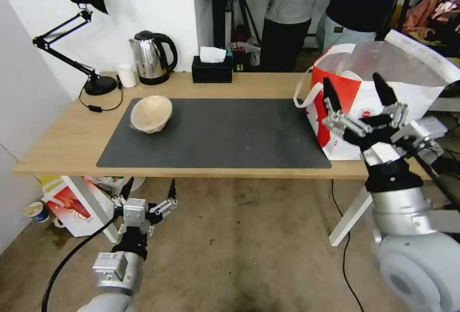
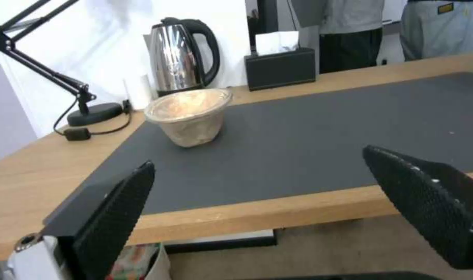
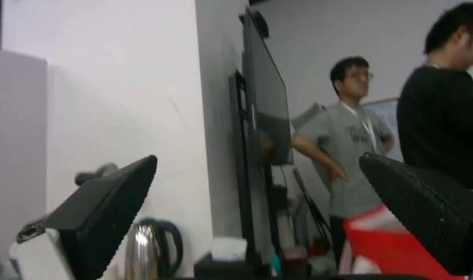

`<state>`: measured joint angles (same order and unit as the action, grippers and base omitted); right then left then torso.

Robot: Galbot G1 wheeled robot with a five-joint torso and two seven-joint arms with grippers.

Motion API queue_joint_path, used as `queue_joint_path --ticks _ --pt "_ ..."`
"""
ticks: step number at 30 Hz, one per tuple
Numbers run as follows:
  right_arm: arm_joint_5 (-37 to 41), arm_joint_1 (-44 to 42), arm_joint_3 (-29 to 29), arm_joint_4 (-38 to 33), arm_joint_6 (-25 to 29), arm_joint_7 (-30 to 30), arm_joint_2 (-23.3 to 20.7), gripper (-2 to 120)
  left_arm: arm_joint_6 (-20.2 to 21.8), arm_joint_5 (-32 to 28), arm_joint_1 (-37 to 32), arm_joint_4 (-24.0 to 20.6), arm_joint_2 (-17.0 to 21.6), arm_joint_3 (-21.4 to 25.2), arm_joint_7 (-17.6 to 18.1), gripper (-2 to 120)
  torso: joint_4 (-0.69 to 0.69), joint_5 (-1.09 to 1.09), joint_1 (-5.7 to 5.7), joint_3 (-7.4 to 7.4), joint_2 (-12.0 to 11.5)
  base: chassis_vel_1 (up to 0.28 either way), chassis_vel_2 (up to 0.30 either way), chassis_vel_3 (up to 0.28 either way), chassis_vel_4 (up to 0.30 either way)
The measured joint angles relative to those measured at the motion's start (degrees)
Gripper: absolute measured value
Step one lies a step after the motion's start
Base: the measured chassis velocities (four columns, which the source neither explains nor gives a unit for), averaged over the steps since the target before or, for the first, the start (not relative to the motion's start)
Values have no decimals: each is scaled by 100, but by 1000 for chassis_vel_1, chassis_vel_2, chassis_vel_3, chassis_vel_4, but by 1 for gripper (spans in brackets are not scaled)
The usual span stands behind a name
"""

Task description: Pick up the trash from the table and place it into the takeout bag.

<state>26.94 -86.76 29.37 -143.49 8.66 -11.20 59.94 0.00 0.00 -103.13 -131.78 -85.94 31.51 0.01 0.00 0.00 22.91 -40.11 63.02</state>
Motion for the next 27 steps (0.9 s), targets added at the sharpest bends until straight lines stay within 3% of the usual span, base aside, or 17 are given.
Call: queue_joint_path --ticks 10,27 --pt "-899 -871 -189 54 401 -159 357 100 0 0 0 0 0 0 0 100 -1 0 -1 0 0 0 0 0 0" --pt "-1487 -1455 -328 171 638 -469 502 100 0 0 -1 0 0 0 0 100 -1 0 -1 0 0 0 0 0 0"
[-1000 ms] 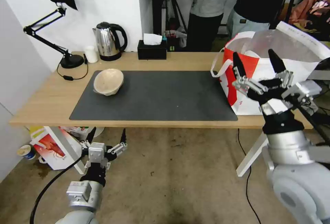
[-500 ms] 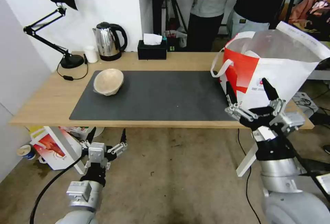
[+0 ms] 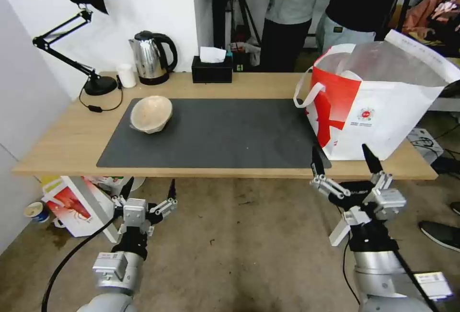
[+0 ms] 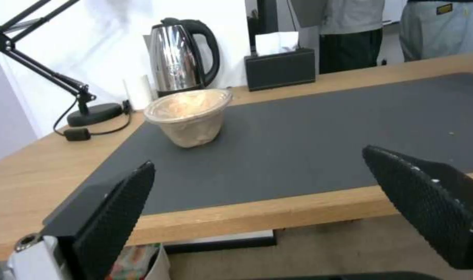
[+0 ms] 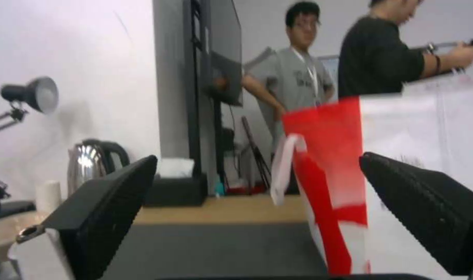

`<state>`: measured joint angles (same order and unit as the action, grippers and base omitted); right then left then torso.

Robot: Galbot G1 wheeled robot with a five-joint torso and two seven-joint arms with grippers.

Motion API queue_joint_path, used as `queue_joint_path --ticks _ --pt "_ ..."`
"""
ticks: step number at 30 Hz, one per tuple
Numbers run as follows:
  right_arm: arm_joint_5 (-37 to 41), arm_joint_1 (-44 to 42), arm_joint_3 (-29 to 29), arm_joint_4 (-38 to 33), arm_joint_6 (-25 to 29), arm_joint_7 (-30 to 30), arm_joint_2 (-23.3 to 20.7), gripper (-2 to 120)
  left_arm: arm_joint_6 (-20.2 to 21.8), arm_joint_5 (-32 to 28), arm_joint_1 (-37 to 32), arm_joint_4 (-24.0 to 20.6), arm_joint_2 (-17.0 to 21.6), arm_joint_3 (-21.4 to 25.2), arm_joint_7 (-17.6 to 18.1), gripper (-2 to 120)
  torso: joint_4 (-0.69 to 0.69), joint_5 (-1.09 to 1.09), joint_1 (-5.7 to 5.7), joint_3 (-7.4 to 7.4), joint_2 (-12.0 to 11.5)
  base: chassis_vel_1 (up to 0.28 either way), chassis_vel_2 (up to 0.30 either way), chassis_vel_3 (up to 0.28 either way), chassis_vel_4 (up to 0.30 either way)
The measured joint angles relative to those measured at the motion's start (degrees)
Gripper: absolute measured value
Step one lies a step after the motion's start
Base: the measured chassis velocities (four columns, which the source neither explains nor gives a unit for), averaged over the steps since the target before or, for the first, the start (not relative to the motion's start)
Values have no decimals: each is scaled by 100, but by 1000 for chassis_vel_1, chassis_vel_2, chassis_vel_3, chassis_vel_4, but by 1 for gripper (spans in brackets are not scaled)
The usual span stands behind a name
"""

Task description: Pick up the trash from the table and place it into the takeout bag.

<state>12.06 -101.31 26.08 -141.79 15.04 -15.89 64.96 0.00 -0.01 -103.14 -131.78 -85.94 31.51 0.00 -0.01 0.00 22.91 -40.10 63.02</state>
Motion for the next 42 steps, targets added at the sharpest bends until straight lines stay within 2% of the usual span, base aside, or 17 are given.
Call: queue_joint_path --ticks 6,10,19,42 --pt "-378 -292 -207 306 211 -234 59 100 0 0 0 0 0 0 0 100 1 -1 0 0 0 0 0 0 0" --pt "-613 -479 -492 493 212 -595 92 100 0 0 0 0 0 0 0 100 1 1 0 0 0 0 0 0 0" --pt "-820 -784 -739 801 -7 -1117 52 100 0 0 1 -1 0 0 0 100 1 0 2 -1 0 0 0 0 0" --pt "-742 -633 -1015 1262 66 -1160 173 100 0 0 0 0 0 0 0 100 1 0 2 0 0 0 0 0 0"
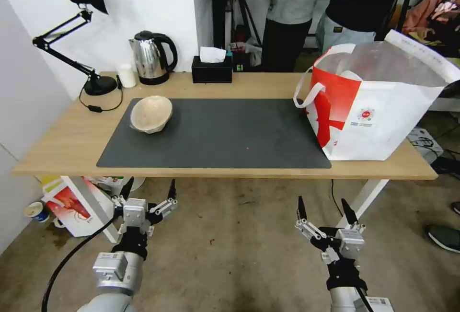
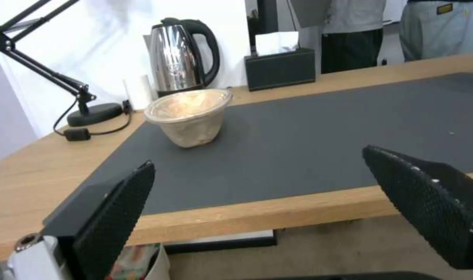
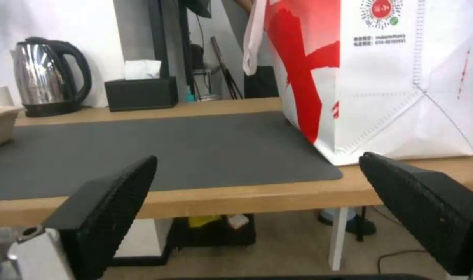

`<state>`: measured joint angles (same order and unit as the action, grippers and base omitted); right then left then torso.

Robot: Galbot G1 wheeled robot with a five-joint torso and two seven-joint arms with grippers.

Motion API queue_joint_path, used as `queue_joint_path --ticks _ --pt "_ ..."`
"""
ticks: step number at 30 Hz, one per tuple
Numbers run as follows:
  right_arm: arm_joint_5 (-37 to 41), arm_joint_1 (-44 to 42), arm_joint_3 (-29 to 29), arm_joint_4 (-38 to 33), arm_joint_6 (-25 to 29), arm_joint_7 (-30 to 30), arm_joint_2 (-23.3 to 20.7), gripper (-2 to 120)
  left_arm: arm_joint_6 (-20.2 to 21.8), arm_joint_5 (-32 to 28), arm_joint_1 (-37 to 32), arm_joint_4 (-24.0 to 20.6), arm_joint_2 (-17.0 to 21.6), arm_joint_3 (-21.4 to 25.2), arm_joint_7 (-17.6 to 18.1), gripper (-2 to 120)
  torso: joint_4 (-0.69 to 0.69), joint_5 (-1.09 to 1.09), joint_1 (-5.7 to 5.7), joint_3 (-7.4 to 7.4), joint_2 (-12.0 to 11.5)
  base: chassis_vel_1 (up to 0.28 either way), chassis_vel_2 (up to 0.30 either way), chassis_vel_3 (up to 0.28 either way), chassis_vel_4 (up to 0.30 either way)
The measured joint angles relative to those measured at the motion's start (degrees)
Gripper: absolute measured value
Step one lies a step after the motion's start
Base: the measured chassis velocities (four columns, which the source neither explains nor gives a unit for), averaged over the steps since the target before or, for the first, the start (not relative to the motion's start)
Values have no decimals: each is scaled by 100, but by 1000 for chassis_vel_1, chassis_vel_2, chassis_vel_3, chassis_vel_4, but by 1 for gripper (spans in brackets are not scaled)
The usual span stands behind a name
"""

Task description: Pick up the trash from the table and place it into the takeout bag.

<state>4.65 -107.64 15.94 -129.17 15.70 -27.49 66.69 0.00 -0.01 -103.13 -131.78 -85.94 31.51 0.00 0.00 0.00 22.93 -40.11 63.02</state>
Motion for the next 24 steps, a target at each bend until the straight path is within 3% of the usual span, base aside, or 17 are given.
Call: queue_joint_path --ticks 24 --pt "265 214 135 -55 -63 79 -36 100 0 0 0 0 0 0 0 100 0 0 -1 0 0 0 0 0 0"
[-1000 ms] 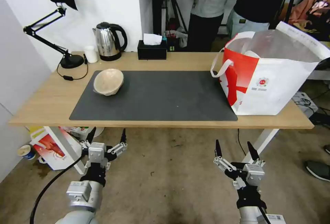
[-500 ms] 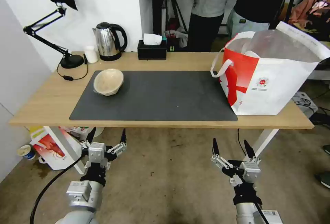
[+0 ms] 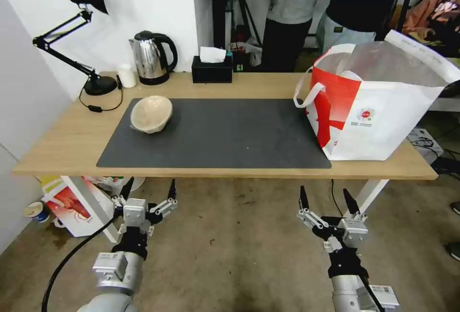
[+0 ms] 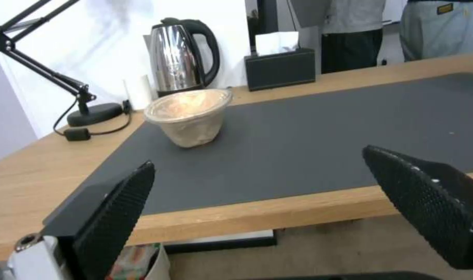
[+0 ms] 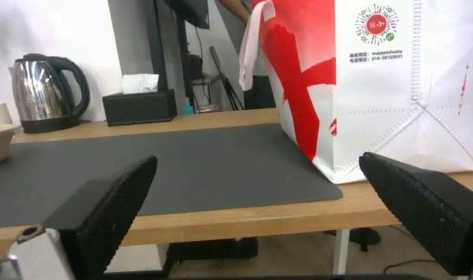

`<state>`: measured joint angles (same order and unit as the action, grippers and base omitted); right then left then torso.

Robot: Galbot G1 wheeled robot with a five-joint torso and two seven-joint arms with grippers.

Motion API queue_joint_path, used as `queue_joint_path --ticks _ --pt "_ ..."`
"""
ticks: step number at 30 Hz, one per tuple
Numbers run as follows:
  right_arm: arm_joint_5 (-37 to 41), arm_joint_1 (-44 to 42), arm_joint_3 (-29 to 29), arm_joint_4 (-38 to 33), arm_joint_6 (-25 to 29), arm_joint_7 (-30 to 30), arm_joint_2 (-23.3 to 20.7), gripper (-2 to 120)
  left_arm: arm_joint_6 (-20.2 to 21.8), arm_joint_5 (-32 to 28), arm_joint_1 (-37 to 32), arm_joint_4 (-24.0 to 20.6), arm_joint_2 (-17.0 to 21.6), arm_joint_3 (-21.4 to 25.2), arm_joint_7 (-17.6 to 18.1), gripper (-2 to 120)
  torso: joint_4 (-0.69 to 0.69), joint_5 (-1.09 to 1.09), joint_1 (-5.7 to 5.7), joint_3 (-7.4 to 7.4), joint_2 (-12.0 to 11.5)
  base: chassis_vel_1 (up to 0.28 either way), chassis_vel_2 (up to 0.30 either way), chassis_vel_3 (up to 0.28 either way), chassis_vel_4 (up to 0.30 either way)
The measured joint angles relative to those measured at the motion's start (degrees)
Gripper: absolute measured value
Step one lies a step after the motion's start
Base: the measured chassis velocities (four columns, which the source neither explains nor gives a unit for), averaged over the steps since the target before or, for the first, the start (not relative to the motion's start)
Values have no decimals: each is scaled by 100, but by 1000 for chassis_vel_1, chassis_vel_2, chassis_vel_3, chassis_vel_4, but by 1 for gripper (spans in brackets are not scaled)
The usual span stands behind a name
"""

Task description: Pick up the trash from the table and place it into the takeout bag.

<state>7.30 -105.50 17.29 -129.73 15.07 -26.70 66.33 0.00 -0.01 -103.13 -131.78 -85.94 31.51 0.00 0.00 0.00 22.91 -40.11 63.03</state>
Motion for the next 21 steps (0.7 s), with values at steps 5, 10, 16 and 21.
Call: queue_joint_path --ticks 5,10,16,21 --pt "38 14 5 0 -5 -3 -2 100 0 0 0 0 0 0 0 100 0 0 0 0 0 0 0 0 0" --pt "59 1 13 4 -7 -4 -18 100 0 0 0 0 0 0 0 100 0 0 0 0 0 0 0 0 0" --pt "61 -1 16 5 -9 -4 -20 100 0 0 0 0 0 0 0 100 0 0 0 0 0 0 0 0 0" --pt "61 -2 19 7 -10 -5 -20 100 0 0 0 0 0 0 0 100 0 -1 0 0 0 0 0 0 0"
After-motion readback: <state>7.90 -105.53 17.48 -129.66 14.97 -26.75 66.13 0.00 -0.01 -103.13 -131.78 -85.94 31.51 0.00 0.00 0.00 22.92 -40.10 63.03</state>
